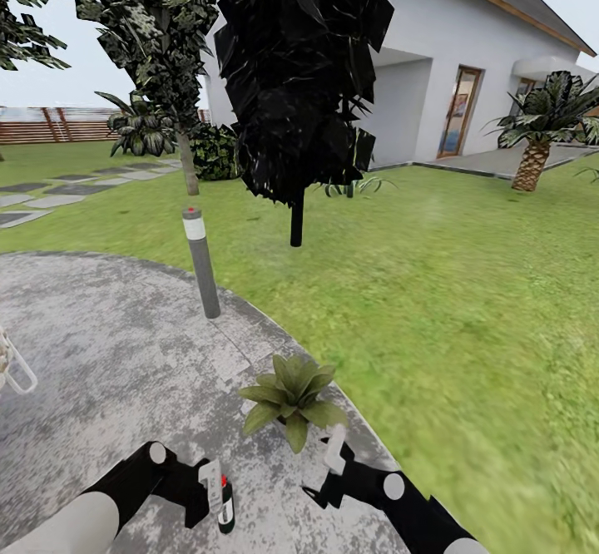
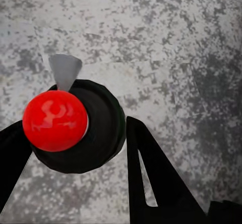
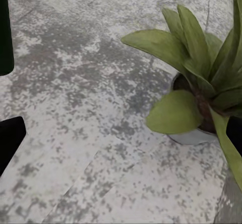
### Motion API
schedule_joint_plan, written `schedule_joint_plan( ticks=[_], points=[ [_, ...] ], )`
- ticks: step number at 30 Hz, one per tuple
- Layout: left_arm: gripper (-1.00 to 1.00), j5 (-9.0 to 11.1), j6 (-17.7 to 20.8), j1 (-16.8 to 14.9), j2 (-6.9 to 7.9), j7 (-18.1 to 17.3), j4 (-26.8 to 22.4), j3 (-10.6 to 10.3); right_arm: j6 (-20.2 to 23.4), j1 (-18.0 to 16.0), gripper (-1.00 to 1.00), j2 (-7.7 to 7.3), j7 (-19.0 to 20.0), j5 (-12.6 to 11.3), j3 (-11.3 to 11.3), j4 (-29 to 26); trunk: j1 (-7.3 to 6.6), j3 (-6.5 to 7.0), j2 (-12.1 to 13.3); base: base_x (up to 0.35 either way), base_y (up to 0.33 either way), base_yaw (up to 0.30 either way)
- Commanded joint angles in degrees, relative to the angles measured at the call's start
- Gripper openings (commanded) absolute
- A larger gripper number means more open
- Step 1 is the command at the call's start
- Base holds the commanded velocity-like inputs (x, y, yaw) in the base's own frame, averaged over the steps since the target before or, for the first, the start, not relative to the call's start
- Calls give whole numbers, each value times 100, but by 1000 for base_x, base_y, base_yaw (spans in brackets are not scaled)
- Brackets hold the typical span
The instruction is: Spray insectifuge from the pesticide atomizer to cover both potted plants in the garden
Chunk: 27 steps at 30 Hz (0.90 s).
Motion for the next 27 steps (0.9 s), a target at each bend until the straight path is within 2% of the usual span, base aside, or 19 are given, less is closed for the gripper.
schedule_joint_plan(
  ticks=[1, 7, 19, 20, 23, 27],
  points=[
    [-100, -30, -64, 1, 3, 27, -7, -28, -33, -3, 100, 35, -3, 63, -9, -1, -1, -5, -2, 0, 0, 0],
    [-100, -69, -97, 1, -78, 126, -36, -57, -21, -7, 100, 229, 74, 71, 1, -1, -1, -5, -2, 0, 0, 0],
    [-100, -99, -295, -21, -449, 341, -77, -125, -16, -7, 100, 293, 460, 72, -1, -10, -1, -5, -2, 0, 0, 0],
    [-100, -97, -296, -23, -461, 341, -102, -176, -16, -7, -100, 294, 664, 72, 0, -10, -1, -5, -2, 0, 0, 0],
    [-100, -89, -301, -23, -476, 341, -184, -390, -23, -8, -100, 294, 690, 72, -1, -10, -1, -5, -2, 0, 0, 0],
    [-100, -82, -331, -22, -474, 341, -205, -460, -24, -8, -100, 295, 693, 72, -3, -10, -1, -5, -2, 0, 0, 0]
  ],
)
